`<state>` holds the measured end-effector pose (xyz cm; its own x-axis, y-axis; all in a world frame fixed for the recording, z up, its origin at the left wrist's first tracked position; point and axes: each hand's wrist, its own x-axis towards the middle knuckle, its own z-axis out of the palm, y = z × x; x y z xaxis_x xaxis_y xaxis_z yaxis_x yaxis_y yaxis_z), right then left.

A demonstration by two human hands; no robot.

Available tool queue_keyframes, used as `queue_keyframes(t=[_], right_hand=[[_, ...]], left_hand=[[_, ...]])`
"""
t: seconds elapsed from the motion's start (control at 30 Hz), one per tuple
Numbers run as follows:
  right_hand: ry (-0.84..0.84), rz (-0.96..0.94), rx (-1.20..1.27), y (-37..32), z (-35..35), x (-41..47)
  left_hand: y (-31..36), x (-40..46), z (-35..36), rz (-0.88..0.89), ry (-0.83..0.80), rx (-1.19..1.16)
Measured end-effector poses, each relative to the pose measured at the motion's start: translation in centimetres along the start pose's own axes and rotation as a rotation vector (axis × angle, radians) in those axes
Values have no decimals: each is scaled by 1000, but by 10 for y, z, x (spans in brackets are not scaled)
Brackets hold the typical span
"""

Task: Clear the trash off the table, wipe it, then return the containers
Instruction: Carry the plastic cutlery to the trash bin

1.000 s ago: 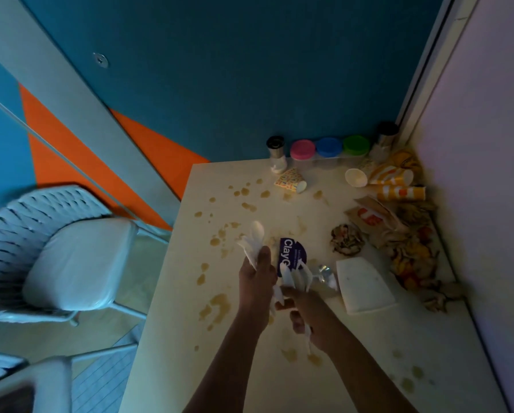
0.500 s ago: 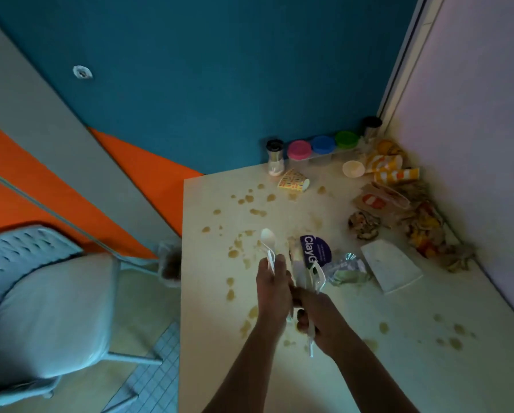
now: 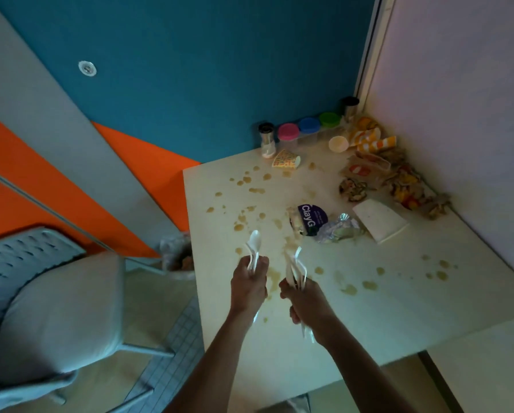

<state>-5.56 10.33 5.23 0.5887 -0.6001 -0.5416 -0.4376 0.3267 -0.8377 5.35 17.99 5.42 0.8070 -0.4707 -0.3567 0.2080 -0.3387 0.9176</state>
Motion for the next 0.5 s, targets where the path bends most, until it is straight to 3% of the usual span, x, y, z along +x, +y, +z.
queue_keyframes(t=[0.5], right_hand=[[-159,66,25,38,142,-77]], left_hand=[[-67,-65,-161,-51,204,438]])
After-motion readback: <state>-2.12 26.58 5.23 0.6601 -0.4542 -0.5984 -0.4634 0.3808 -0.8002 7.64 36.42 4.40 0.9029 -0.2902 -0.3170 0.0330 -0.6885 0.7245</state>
